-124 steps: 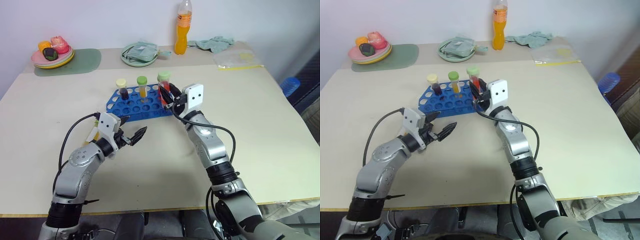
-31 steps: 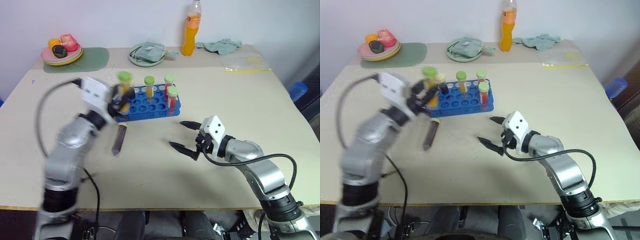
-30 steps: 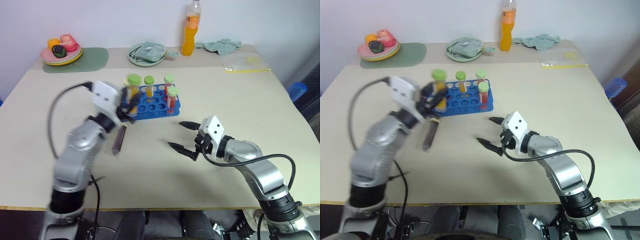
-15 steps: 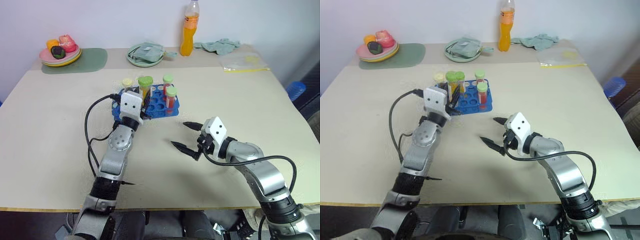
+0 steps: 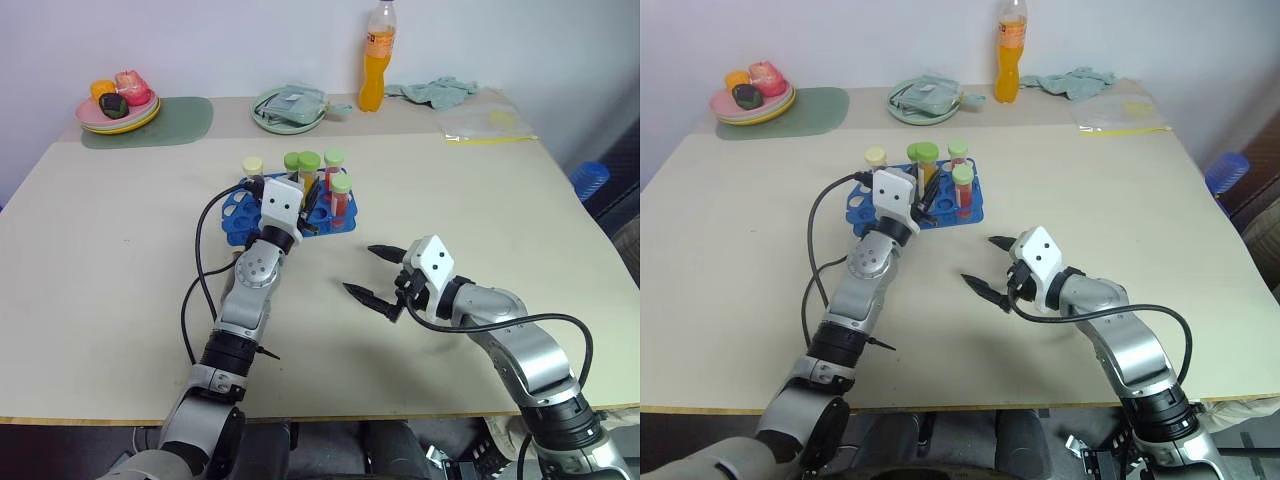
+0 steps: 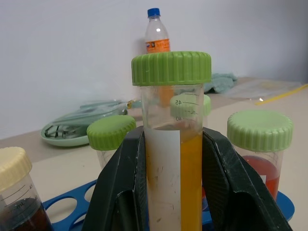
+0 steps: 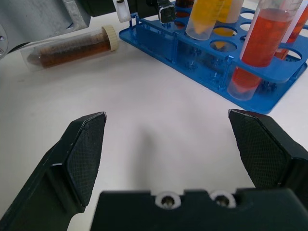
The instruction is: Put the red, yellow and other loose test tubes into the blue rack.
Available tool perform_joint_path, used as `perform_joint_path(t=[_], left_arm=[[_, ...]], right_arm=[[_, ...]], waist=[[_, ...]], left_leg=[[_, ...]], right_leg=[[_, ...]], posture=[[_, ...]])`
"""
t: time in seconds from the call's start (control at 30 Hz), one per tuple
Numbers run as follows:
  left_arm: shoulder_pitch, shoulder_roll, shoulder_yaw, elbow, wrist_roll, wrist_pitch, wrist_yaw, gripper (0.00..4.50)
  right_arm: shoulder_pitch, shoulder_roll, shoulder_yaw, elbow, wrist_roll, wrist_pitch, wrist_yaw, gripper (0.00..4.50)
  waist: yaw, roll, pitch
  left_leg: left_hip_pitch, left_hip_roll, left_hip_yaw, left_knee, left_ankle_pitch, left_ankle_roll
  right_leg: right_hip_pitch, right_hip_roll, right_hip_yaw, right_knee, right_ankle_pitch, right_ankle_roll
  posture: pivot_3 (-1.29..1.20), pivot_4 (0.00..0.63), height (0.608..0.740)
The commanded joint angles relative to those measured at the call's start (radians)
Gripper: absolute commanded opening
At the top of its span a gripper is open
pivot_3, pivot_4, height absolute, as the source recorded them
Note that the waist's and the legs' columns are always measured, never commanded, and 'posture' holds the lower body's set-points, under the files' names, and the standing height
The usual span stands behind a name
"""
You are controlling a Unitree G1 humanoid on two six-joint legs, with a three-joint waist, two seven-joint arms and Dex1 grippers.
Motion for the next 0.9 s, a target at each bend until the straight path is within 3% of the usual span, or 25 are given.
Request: perform_joint_path(t=[0.03, 0.33, 0.43, 0.57, 0.63, 0.77, 0.9], left_arm=[[0.016, 0.009, 0.007, -0.004, 0.023, -0.016, 0.013, 1.33], [0.009, 0.008, 0.017, 0.026, 0.017, -0.031, 0.011, 1.33], [0.012, 0.004, 0.025, 0.03, -0.001, -0.032, 0.002, 2.46], [0.024, 0.004, 0.064, -0.054, -0.028, -0.036, 0.022, 4.41], [0.032, 0.006, 0.1, -0.153, -0.065, 0.004, 0.03, 4.41], [0.046, 0.039, 0.166, -0.429, -0.136, 0.228, 0.05, 4.41], [0.07, 0.194, 0.172, -0.703, -0.038, 0.719, 0.058, 4.47]], right_arm=[[0.003, -0.001, -0.013, -0.053, -0.004, -0.007, -0.006, 4.5], [-0.001, 0.004, 0.0, -0.049, -0.014, -0.01, -0.002, 4.5], [-0.003, 0.005, 0.001, -0.05, -0.016, -0.01, -0.001, 4.5], [-0.009, 0.005, -0.001, -0.055, -0.014, -0.005, -0.002, 4.5], [-0.011, 0.003, -0.005, -0.06, -0.011, -0.003, -0.001, 4.5], [-0.008, -0.003, -0.016, -0.057, -0.008, -0.009, 0.004, 4.5], [-0.013, -0.002, -0.019, -0.039, -0.012, -0.022, 0.009, 4.5]], waist=[[-0.001, 0.0, 0.0], [-0.004, 0.0, 0.0], [-0.002, 0.0, 0.0], [-0.002, 0.0, 0.0], [-0.003, 0.0, 0.0], [-0.002, 0.0, 0.0], [-0.006, 0.0, 0.0]], left_leg=[[0.0, 0.0, 0.0, 0.0, 0.0, 0.0], [0.0, 0.0, 0.0, 0.0, 0.0, 0.0], [0.0, 0.0, 0.0, 0.0, 0.0, -0.001], [0.0, 0.0, 0.0, 0.0, 0.0, -0.001], [0.0, 0.0, -0.001, 0.0, 0.001, -0.002], [0.0, 0.0, -0.002, 0.0, 0.001, -0.002], [0.0, 0.0, -0.001, 0.0, 0.0, 0.0]], right_leg=[[0.0, 0.0, 0.0, 0.0, 0.0, 0.0], [0.0, 0.0, 0.0, 0.0, 0.0, 0.0], [0.0, 0.0, 0.0, 0.0, 0.0, 0.0], [0.0, 0.0, 0.0, 0.0, 0.0, 0.0], [0.0, 0.0, 0.0, 0.0, 0.0, 0.0], [0.0, 0.0, 0.0, 0.0, 0.0, 0.0], [0.0, 0.001, 0.0, 0.001, 0.0, 0.0]], posture=[[0.0, 0.15, 0.74], [0.0, 0.15, 0.74], [0.0, 0.15, 0.74], [0.0, 0.15, 0.74], [0.0, 0.15, 0.74], [0.0, 0.15, 0.74], [0.0, 0.15, 0.74]])
